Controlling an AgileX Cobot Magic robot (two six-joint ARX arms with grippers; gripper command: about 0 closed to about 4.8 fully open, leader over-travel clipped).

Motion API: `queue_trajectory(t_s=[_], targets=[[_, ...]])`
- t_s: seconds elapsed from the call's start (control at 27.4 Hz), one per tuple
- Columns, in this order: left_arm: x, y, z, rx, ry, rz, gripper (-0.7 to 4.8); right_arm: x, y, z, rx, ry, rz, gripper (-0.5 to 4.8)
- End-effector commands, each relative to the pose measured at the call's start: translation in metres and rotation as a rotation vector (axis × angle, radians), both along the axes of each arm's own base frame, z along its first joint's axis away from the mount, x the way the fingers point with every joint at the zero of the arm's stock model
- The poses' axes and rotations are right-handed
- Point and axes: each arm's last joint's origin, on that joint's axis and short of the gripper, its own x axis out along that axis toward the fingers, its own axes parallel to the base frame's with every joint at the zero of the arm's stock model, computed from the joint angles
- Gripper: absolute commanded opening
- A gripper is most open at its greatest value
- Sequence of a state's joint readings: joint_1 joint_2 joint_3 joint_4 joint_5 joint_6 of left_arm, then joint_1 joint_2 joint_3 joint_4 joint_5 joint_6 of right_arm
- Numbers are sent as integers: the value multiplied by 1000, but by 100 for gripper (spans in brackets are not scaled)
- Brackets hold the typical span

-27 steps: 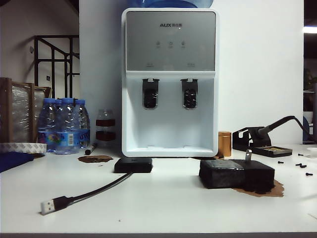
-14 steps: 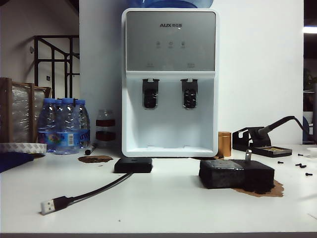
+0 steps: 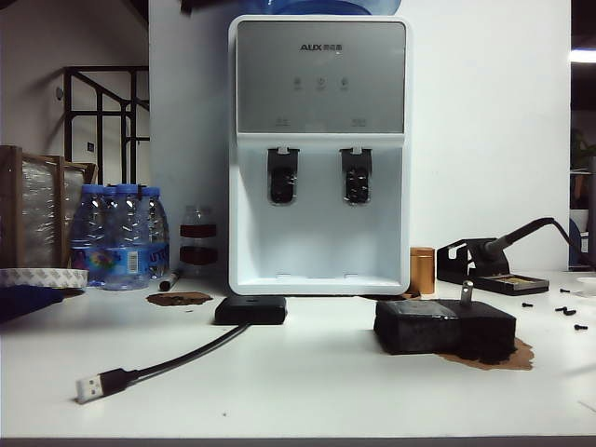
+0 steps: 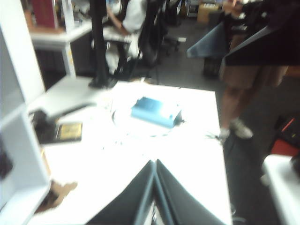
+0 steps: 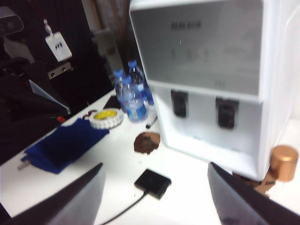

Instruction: Take the USB flash drive out of the black sponge and insert it into the slot on top of the black USB adpator box.

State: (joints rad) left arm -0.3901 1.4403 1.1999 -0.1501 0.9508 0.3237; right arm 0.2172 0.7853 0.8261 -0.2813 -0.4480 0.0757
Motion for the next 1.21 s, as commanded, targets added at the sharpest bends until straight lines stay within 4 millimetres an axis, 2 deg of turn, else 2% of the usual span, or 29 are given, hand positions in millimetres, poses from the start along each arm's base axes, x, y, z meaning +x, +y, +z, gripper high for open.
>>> queue_trajectory(t_s=[0.04, 0.29, 0.58, 0.73, 0.84, 1.06, 1.21], targets=[[3, 4, -19, 50, -35, 21, -5, 4, 7, -18, 24, -6, -8, 354], [11, 8, -51, 109, -9, 36, -5, 8, 11, -73, 42, 13, -81, 354], [36, -8, -92, 125, 11, 15, -5, 3, 8, -124, 91, -1, -168, 353], [48, -15, -113, 124, 11, 7, -5, -1, 6, -140, 113, -17, -183, 353], [53, -30, -139, 135, 38, -30, -5, -5, 3, -151, 117, -31, -242, 350], [53, -57, -163, 132, 7, -77, -5, -6, 2, -161, 121, -17, -266, 349], [50, -76, -173, 134, 5, -50, -5, -1, 4, -167, 112, 15, -267, 349]])
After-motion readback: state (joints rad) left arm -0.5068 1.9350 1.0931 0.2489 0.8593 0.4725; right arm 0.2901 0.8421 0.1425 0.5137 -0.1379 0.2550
